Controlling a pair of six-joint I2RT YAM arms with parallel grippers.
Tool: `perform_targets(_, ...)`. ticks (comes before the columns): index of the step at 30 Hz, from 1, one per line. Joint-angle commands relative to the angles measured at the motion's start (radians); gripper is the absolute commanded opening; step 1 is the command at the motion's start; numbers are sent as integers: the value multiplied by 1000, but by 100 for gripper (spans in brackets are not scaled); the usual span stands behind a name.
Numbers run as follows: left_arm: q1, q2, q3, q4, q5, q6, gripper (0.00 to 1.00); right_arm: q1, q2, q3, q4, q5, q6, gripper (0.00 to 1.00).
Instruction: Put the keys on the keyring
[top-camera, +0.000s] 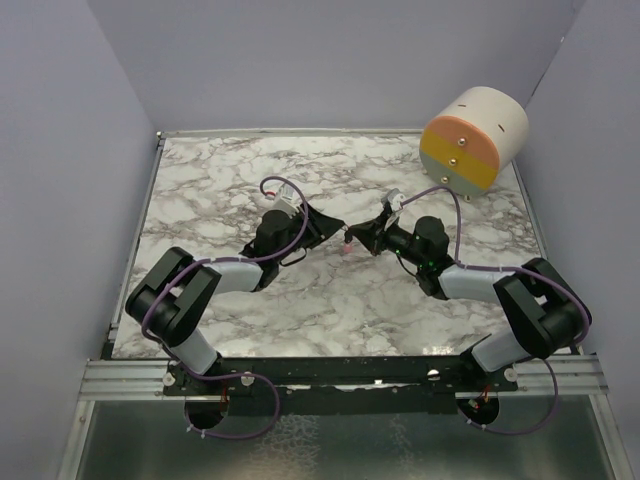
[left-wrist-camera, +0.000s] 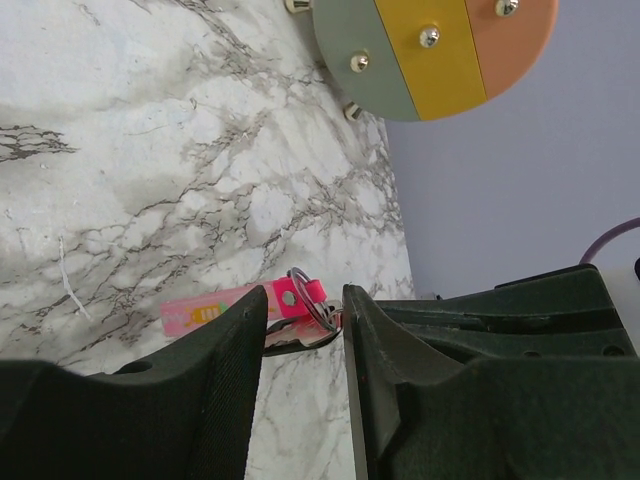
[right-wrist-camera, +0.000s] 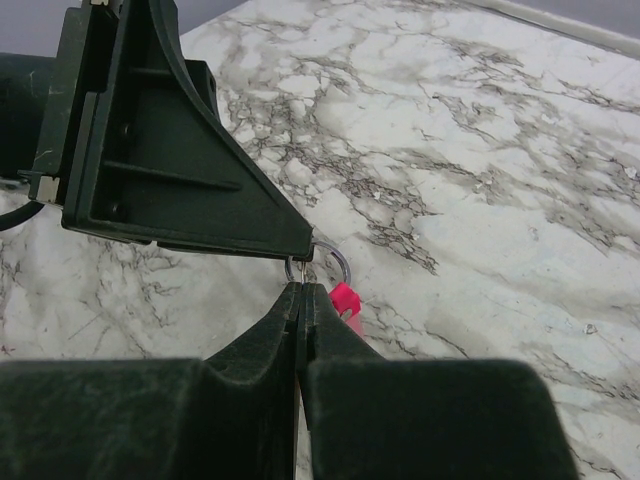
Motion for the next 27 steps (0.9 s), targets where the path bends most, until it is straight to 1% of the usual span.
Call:
perform_targets(1, -9, 10, 23, 50, 21, -8, 37, 5, 17, 5, 52, -24, 9, 1)
perform_targets(3, -10, 13, 23, 55, 24, -9, 36, 7, 19, 6, 56, -26, 9, 1)
perform_targets(8, -10, 18, 19, 76, 30, -16, 29, 7, 25, 4, 65, -23, 9, 1)
perform_targets(20, -10, 35, 20, 98, 45, -23, 26, 6, 20, -1, 80, -26, 10, 1)
perform_targets(23, -10, 39, 20, 104, 46, -24, 23, 6, 22, -1, 84, -29, 11, 1)
perform_targets(27, -10, 38, 18, 111, 50, -25, 13, 7, 25, -2, 87, -33, 9, 1)
